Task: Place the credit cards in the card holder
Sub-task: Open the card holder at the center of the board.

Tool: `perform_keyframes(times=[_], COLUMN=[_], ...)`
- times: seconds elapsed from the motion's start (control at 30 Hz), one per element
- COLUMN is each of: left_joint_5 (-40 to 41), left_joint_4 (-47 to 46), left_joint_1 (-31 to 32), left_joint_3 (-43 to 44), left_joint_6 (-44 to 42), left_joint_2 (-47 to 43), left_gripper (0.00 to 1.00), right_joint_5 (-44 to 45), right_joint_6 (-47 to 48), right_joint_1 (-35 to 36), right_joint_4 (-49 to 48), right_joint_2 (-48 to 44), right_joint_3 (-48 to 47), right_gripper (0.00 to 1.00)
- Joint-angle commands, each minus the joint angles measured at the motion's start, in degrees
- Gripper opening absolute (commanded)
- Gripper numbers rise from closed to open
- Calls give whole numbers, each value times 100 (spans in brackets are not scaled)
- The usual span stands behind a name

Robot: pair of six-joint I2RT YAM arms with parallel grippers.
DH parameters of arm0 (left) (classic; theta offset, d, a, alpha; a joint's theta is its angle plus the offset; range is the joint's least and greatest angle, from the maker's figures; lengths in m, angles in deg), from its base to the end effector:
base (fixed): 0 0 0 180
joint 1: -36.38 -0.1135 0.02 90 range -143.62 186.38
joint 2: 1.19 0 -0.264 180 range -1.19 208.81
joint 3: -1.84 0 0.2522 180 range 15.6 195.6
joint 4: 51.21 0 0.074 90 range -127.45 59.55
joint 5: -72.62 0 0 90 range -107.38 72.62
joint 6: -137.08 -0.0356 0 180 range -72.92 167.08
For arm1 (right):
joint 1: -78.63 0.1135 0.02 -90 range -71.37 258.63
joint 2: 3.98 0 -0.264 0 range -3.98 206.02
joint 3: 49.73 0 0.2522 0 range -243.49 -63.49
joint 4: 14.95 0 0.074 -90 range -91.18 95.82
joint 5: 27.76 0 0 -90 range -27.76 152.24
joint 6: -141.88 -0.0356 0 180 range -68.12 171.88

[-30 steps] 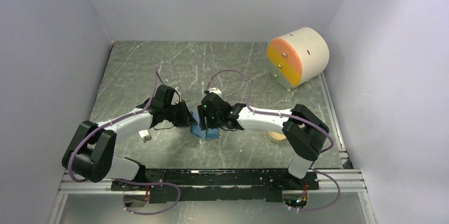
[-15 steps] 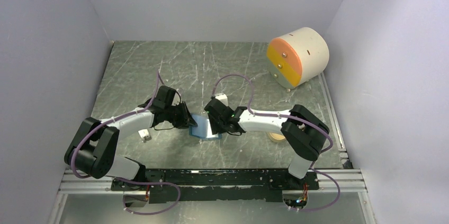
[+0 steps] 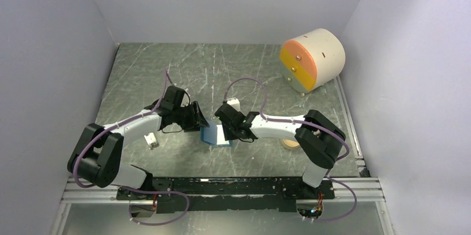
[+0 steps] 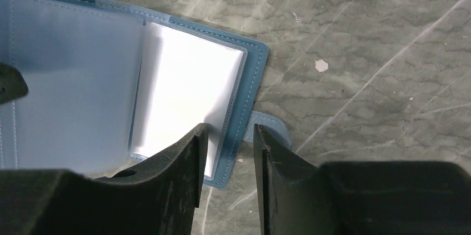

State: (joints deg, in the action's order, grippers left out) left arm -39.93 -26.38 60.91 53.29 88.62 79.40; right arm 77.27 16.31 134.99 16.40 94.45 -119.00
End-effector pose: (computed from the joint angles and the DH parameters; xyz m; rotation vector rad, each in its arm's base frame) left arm 0.2308 -0.1204 0.1647 -0.2241 2.6713 -0.9214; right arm 0.1918 0.2715 0.1574 -0.3787 2.5623 0.2524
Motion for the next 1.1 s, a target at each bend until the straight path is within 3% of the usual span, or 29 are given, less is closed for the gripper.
perform_keyframes(times=[0.0,0.5,0.8,1.07], left_joint_5=[395,629,-182,-165], left_joint_4=[236,639,343,361], left_joint_1=[24,24,25,32], left_joint_3=[346,409,460,506], left_joint_6=[-333,-627,-344,-453], left_joint_2=[169,369,132,159], left_gripper=[51,45,51,52], right_joint_5=[49,-154,-511,-1007], right_joint_6=[-73,-60,128,7], right_joint_1=[-11,-39,-33,-107], right_joint_4=[157,15,-25,-341], right_joint_2=[-43,-17,-228,-104], right_joint_3=[-30,44,-243,-447], right_gripper=[39,39,39,37])
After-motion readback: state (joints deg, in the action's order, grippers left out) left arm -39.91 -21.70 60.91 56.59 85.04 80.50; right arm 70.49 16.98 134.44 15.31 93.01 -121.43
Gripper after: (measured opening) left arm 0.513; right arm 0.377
